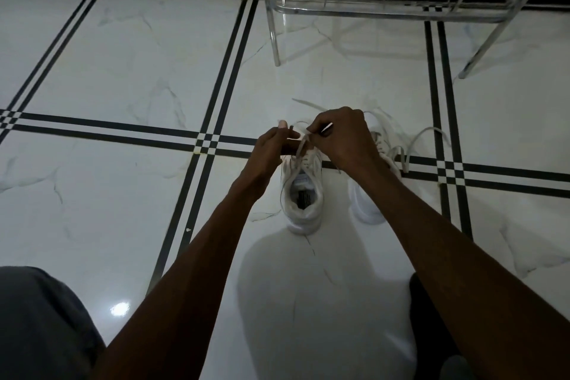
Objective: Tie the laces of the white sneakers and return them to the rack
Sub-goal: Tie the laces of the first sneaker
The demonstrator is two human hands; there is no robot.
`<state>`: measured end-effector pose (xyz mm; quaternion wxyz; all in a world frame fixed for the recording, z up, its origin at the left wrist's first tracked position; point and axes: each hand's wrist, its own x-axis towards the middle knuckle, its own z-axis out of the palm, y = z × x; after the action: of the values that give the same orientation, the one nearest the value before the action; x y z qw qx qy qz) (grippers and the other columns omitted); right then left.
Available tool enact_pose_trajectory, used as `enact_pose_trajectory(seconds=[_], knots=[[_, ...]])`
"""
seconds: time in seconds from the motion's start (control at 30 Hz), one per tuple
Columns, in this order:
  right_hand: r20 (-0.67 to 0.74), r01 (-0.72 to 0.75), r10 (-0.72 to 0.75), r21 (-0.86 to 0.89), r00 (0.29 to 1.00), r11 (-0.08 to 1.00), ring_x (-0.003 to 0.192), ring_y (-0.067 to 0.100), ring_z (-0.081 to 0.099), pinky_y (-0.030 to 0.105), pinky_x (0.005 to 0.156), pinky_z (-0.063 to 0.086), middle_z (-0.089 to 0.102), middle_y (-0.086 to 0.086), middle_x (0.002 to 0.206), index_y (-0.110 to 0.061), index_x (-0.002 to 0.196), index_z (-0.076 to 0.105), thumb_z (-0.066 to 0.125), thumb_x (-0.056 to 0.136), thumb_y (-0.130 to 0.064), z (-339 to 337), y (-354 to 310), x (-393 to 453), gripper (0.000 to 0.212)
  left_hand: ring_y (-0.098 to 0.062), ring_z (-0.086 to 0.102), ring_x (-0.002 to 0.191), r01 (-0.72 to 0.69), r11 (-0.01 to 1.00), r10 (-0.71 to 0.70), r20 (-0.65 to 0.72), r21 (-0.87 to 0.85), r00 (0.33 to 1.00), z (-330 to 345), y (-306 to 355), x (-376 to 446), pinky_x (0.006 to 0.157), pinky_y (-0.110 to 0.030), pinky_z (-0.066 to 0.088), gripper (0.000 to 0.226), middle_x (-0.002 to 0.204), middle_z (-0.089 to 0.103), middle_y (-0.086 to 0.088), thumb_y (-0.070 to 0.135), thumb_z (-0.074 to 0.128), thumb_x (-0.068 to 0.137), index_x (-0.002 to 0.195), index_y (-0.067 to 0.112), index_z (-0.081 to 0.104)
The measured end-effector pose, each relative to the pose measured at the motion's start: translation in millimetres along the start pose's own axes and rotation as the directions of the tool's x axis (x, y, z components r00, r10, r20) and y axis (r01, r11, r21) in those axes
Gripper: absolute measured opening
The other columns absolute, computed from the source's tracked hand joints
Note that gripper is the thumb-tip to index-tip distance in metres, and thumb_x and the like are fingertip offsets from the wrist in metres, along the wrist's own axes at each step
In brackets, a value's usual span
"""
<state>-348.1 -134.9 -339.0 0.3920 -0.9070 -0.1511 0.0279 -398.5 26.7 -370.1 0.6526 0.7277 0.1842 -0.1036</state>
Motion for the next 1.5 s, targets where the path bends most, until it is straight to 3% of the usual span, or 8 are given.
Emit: enact_pose_trajectory(seconds=[0.2, 0.33, 0.5, 0.63, 0.83, 1.07, 1.27, 1.5], knots=[[0.095, -0.284, 0.271, 0.446, 0.958, 0.849, 0.082, 0.019, 0.078, 0.048, 0.082, 0.063, 0.08, 0.001, 0.083, -0.018, 0.08, 0.08, 0.088, 0.07, -0.024, 6.6, 13.2, -7.5, 0.015, -0.001, 0.056, 0.098, 0.033, 0.998, -0.029, -0.073, 0.056, 0.997, -10.1, -4.1, -2.6, 0.076, -0.018, 0.042, 0.054, 0.119, 0.061, 0.004, 0.051, 0.037, 0.108, 0.133, 0.01, 0.061], [0.174, -0.372, 0.338, 0.597, 0.925, 0.711, 0.086, 0.025, 0.078, 0.031, 0.071, 0.062, 0.08, 0.009, 0.093, -0.006, 0.088, 0.078, 0.086, 0.074, -0.012, 9.0, 7.5, -16.0, 0.018, -0.022, 0.051, 0.133, 0.086, 0.986, -0.062, -0.163, 0.146, 0.985, -5.9, -10.8, -1.1, 0.115, -0.048, 0.04, 0.063, 0.142, 0.058, -0.006, 0.071, 0.041, 0.097, 0.134, 0.024, 0.063], [0.201, -0.37, 0.317, 0.637, 0.927, 0.676, 0.086, 0.025, 0.078, 0.02, 0.066, 0.057, 0.078, 0.018, 0.095, -0.004, 0.084, 0.076, 0.085, 0.076, -0.009, 7.6, -2.3, -18.8, 0.013, -0.036, 0.029, 0.151, -0.014, 0.957, 0.122, -0.354, 0.291, 0.927, 1.7, -0.4, -1.2, 0.118, -0.065, 0.028, 0.052, 0.164, 0.034, -0.004, 0.075, 0.051, 0.089, 0.128, 0.042, 0.066], [0.215, -0.379, 0.319, 0.656, 0.923, 0.653, 0.088, 0.028, 0.078, 0.025, 0.071, 0.061, 0.078, 0.02, 0.096, 0.002, 0.089, 0.074, 0.083, 0.078, -0.006, 5.0, -2.4, -20.1, 0.017, -0.015, 0.054, 0.134, -0.252, 0.963, 0.268, -0.35, 0.09, 0.898, -18.9, 10.2, 1.9, 0.113, -0.05, 0.043, 0.027, 0.133, 0.068, 0.005, 0.05, 0.061, 0.099, 0.114, 0.032, 0.075], [0.218, -0.409, 0.361, 0.666, 0.907, 0.624, 0.082, 0.022, 0.077, 0.027, 0.065, 0.06, 0.078, 0.012, 0.091, -0.009, 0.08, 0.07, 0.081, 0.081, -0.008, 5.1, 1.1, -19.7, 0.011, -0.006, 0.07, 0.073, -0.078, 0.99, 0.032, -0.363, -0.114, 0.931, -17.6, -3.9, 0.3, 0.06, -0.018, 0.052, 0.023, 0.092, 0.074, -0.003, 0.02, 0.052, 0.107, 0.113, 0.006, 0.068], [0.168, -0.579, 0.659, 0.661, 0.734, 0.477, 0.06, 0.017, 0.067, 0.024, 0.049, 0.052, 0.07, 0.011, 0.081, -0.013, 0.072, 0.056, 0.069, 0.091, -0.004, 3.4, 44.7, -38.0, 0.025, -0.011, 0.063, 0.062, 0.258, 0.817, -0.541, -0.534, -0.515, 0.65, -37.5, -60.5, -16.0, 0.054, -0.019, 0.05, 0.023, 0.076, 0.069, -0.008, 0.013, 0.052, 0.105, 0.112, -0.002, 0.068], [0.297, -0.665, 0.629, 0.558, 0.719, 0.496, 0.061, 0.024, 0.062, 0.035, 0.062, 0.055, 0.069, 0.014, 0.074, -0.008, 0.079, 0.061, 0.065, 0.095, -0.039, 26.3, 27.4, -34.2, 0.035, -0.019, 0.061, 0.085, 0.382, 0.838, -0.476, -0.179, -0.391, 0.861, 4.1, -45.3, -16.2, 0.075, -0.031, 0.049, 0.053, 0.101, 0.071, -0.01, 0.059, 0.048, 0.102, 0.105, 0.01, 0.067], [0.177, -0.556, 0.544, 0.473, 0.82, 0.684, 0.067, 0.018, 0.065, 0.034, 0.065, 0.058, 0.073, 0.008, 0.08, -0.016, 0.079, 0.066, 0.078, 0.084, -0.037, 45.4, 27.7, -38.7, 0.025, -0.012, 0.048, 0.058, 0.218, 0.969, -0.171, -0.319, 0.118, 0.932, 25.4, -30.5, -8.3, 0.062, -0.03, 0.04, 0.05, 0.061, 0.051, 0.001, 0.054, 0.078, 0.083, 0.061, 0.017, 0.053]])
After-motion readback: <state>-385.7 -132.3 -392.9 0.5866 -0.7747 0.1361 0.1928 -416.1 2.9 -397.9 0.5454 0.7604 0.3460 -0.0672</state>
